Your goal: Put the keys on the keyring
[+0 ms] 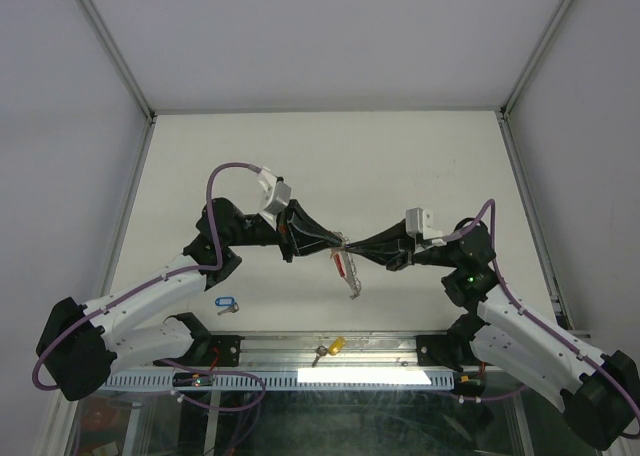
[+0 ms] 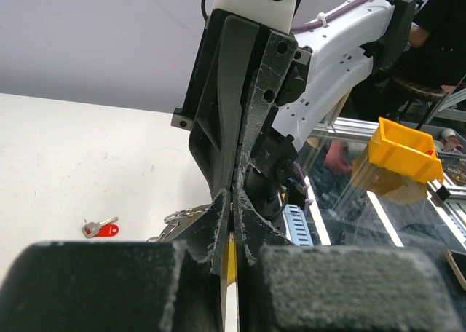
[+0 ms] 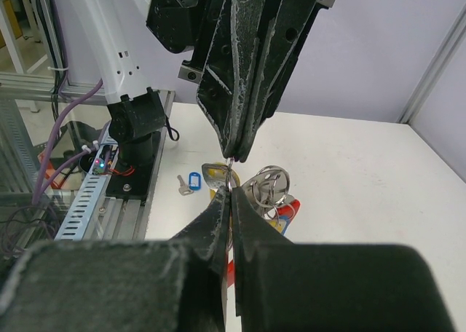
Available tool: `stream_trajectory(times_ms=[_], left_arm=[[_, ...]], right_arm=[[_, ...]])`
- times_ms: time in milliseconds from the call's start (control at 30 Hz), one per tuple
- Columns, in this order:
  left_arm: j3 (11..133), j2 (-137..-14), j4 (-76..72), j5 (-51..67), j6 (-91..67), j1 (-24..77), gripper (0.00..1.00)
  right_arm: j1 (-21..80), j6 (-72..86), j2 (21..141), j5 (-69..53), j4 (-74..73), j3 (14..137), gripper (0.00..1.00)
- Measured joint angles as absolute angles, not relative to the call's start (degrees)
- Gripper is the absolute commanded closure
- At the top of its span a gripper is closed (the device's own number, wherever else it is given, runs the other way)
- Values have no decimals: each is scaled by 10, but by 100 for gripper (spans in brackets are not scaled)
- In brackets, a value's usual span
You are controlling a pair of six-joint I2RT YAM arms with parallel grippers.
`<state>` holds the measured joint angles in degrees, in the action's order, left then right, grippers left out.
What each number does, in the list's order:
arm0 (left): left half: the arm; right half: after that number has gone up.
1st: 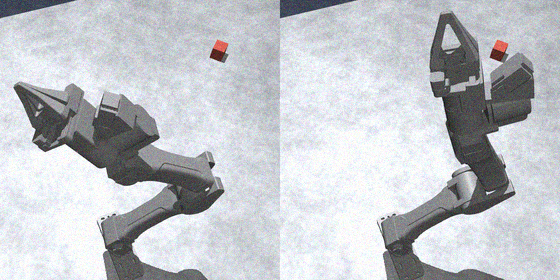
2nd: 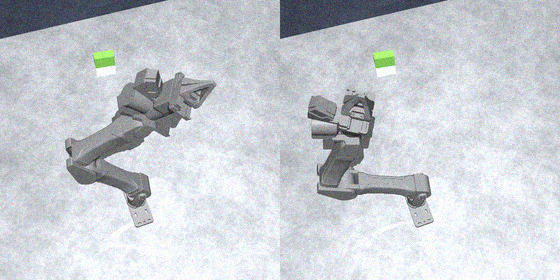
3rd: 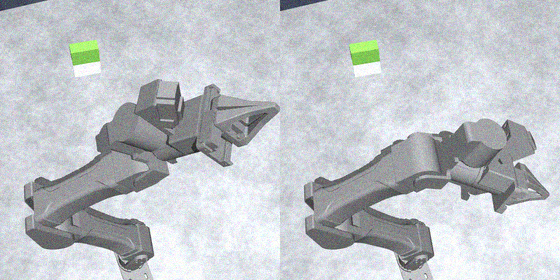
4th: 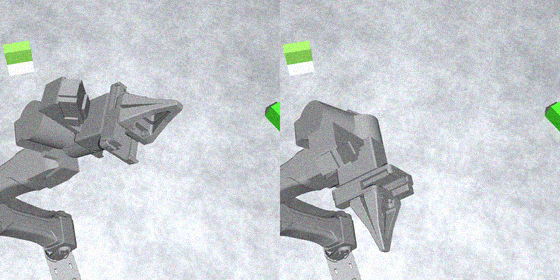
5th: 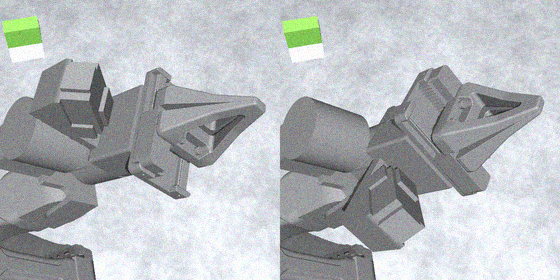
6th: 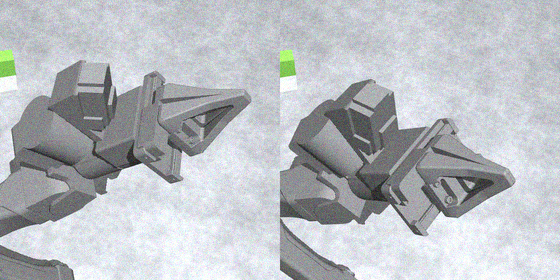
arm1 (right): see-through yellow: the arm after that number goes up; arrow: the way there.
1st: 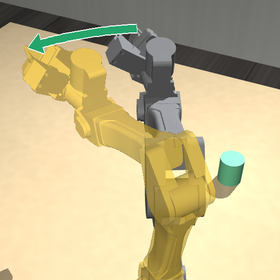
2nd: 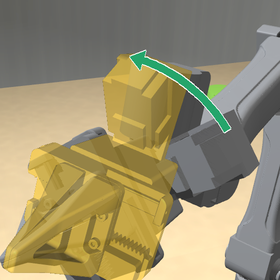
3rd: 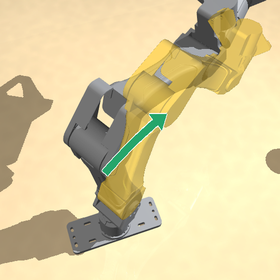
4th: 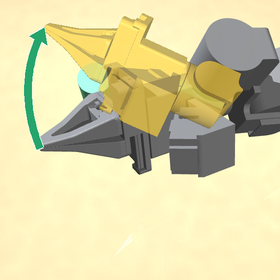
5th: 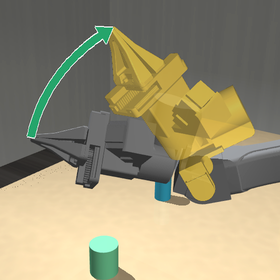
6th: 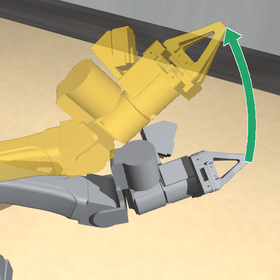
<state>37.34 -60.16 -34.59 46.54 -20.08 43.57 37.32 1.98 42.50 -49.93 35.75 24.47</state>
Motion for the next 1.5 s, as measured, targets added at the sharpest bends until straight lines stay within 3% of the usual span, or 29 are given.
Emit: stream_trajectory(times_ms=[567,867,1167,1500], left_arm=[[373,-602,-356,447,-200,447,100],[368,-594,-317,417,-182,451,100],[354,-582,-182,324,-152,451,100],[353,-645,40,205,-104,451,100]], right_arm=[[381,29,428,-456,361,244,100],[382,-34,354,-406,260,244,100],[383,-96,332,-225,36,288,100],[383,-107,311,-79,-55,297,100]])
